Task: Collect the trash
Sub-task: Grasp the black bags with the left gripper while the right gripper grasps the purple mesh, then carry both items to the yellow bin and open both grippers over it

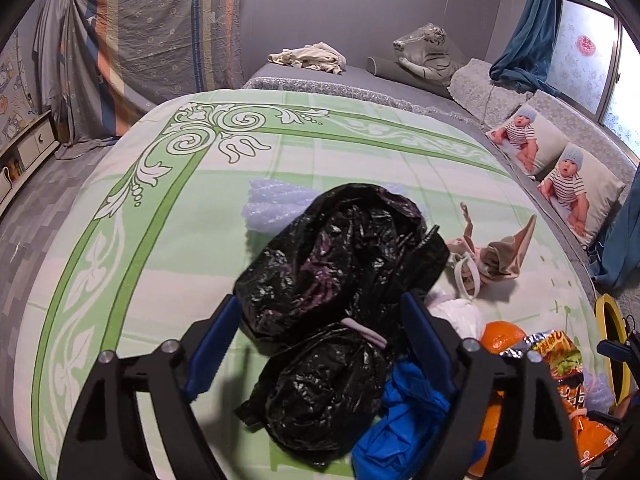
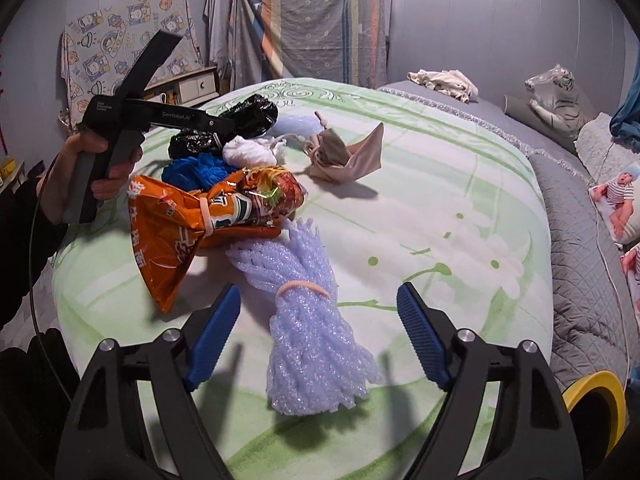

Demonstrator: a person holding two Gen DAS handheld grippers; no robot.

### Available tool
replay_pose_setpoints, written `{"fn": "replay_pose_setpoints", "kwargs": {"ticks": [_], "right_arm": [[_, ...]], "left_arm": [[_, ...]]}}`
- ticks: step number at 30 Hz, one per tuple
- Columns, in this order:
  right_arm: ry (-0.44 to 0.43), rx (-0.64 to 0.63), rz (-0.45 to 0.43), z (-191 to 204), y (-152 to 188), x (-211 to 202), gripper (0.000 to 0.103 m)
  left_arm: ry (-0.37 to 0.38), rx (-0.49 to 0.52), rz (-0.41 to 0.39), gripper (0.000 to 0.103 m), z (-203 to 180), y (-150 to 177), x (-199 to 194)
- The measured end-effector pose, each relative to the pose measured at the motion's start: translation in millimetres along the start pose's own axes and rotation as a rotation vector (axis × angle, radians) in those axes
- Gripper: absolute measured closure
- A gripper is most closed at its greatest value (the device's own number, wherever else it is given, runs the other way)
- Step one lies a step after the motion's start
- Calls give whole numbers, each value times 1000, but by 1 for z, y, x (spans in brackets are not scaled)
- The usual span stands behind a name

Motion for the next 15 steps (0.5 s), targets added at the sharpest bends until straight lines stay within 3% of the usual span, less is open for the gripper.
{"fn": "replay_pose_setpoints", "kwargs": {"ticks": [6,7,9,10,15], "right_arm": [[5,-11,55,2,1,11,41],[-2,-5,71,2,2,13,48],[-1,3,91,1,3,16,54],[0,5,97,1,3,17,63],[-13,-1,111,4,2,15,74]], "left_arm": [[21,28,19,57,-9,4,1],[21,32,18,66,-10,5,1],[12,34,12,73,-10,6,-1],[13,33,11,78,-10,7,-2],[18,23,-16,87,-10,7,-13]]}}
Point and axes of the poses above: each gripper's, at about its wrist camera, not at the fingertips, and x roughly the way its jaws point, z to its left, y to its underside, the point moved 6 cm from there along x, roughly the way its jaws point, and after that the axes turned 12 degrees about y, right-handed, at the moved point
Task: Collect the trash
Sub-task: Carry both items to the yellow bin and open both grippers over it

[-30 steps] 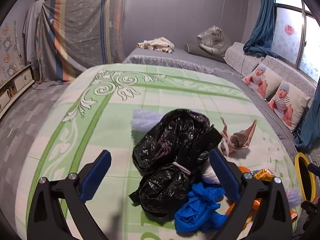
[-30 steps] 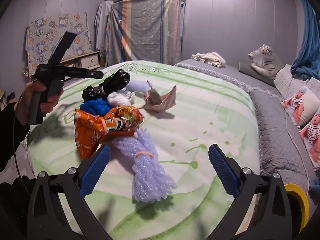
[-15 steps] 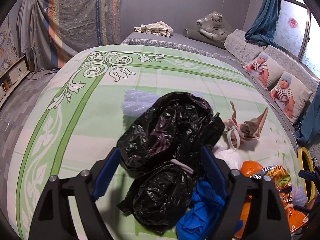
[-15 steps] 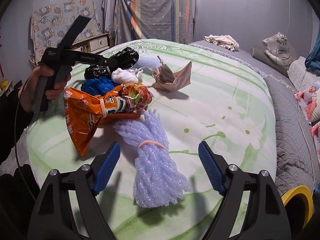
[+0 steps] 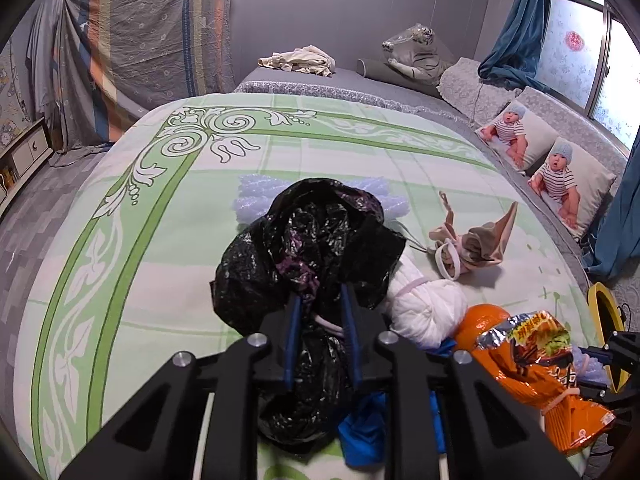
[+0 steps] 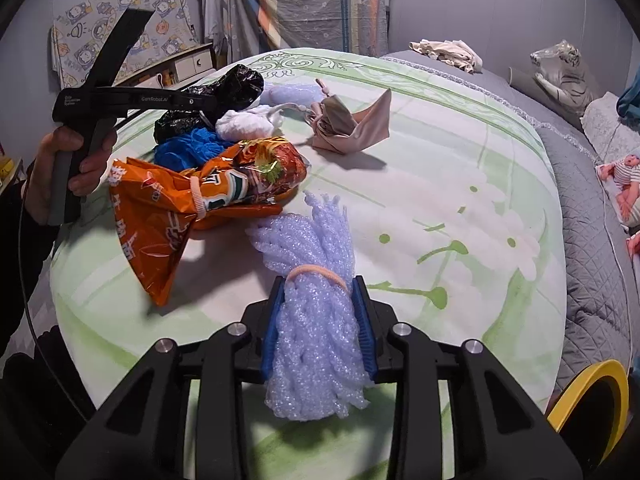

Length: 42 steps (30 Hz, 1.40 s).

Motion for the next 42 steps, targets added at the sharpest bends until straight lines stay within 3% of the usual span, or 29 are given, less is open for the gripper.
{"fn": "replay_pose_setpoints", "kwargs": {"ticks": [7,18,23,35,42], "right_arm": [[4,15,-52,2,-7,-21,77],[35,151,-141,-13,-18,-71,77],[20,223,-204,-20,-20,-95,77],[0,345,-283,-42,-8,-131,77],[27,402,-318,-63,8,-154,77]], "left_arm": [[3,-36,-66,94,5,2,-32],[-44,-103,-250,94,13,-3,-104],[-46,-74,-313,94,-7,0,-132],[42,-21,-365,94,-71,7,-150],[102,33,-337,94,-110,6,-138]]}}
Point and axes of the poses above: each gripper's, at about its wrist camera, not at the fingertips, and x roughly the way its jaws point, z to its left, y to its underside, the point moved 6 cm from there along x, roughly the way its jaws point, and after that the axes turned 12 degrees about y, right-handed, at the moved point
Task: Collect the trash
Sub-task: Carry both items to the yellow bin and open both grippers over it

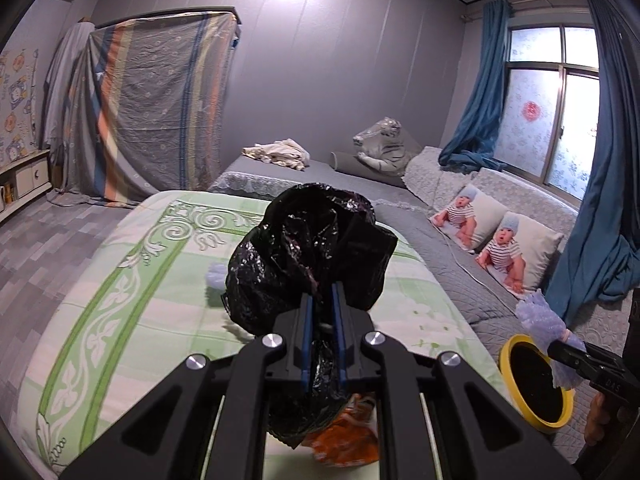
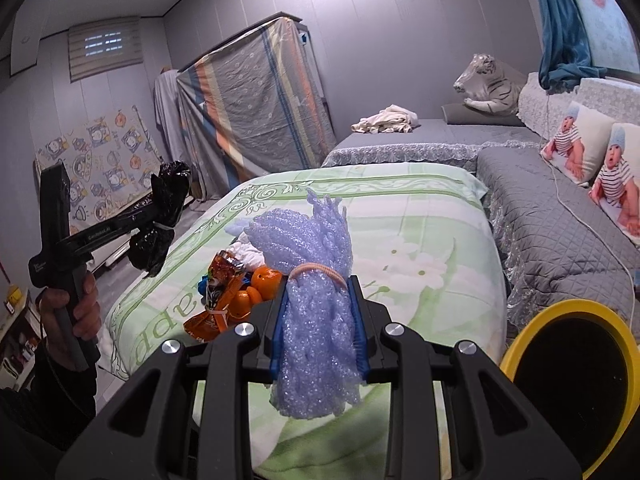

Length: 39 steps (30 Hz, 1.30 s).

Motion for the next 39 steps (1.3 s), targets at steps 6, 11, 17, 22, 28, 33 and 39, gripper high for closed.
{"fn": "replay_pose_setpoints", "kwargs": {"ticks": [6,11,17,22,28,33,39], "right_arm": [[28,100,-32,-33,-1,-19,77],[68,151,-63,-58,-2,-38,77],[151,204,-111,-90,-6,-62,77],[232,248,-160,-118,-7,-83,77],[348,301,-225,-152,-5,-107,77],[455,326,-286,-179,-9,-130,77],[504,379,-312,-211,-5,-140,77]], "left_arm": [[80,28,49,94,-43,9,23],[159,72,86,94,-87,14,39],[243,133,102,94,-142,7,60],[296,164,127,94,-180,4,77],[349,167,154,94,-221,-1,100],[391,154,168,94,-258,-9,120],[442,108,187,94,-296,-1,154]]}}
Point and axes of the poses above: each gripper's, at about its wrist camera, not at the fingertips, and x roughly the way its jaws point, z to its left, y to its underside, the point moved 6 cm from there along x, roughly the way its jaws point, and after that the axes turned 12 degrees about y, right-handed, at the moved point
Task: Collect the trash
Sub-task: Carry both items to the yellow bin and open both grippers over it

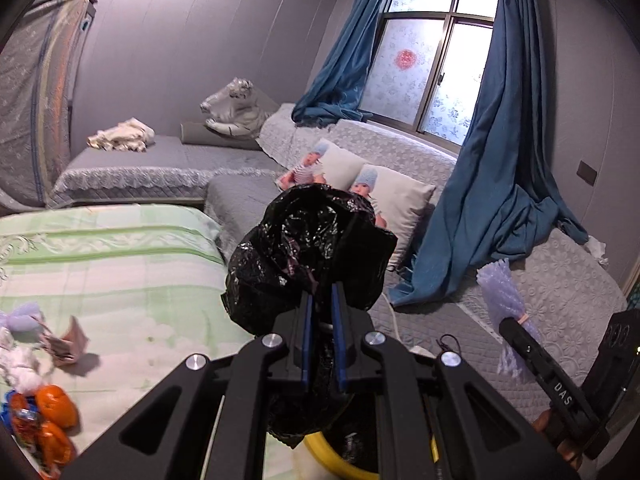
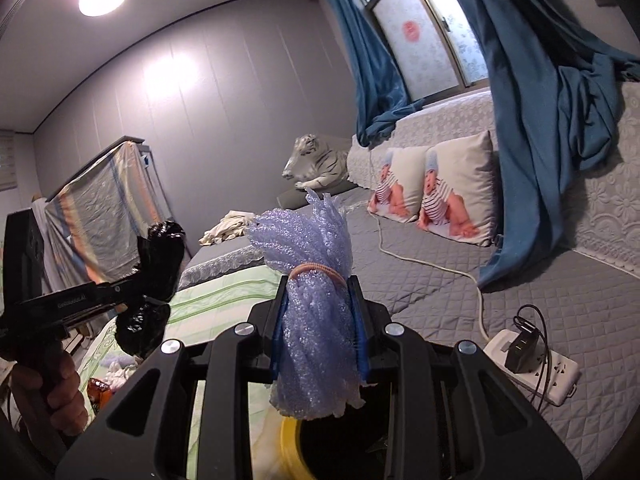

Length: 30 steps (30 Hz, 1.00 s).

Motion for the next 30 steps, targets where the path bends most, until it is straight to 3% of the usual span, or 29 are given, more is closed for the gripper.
{"fn": "replay_pose_setpoints", "kwargs": {"ticks": [7,14,24,30], "right_arm": [[100,26,36,-32,14,22,77],[123,57,100,-53,36,46,77],[157,87,141,-67,51,59,77],[150,90,188,-67,66,70,77]], "left_arm": [[37,6,79,94,-16,19,60],[44,-34,171,94,-8,54,100],[46,-10,200,94,-5,72,110],[67,-12,260,94,-9,89,125]]}}
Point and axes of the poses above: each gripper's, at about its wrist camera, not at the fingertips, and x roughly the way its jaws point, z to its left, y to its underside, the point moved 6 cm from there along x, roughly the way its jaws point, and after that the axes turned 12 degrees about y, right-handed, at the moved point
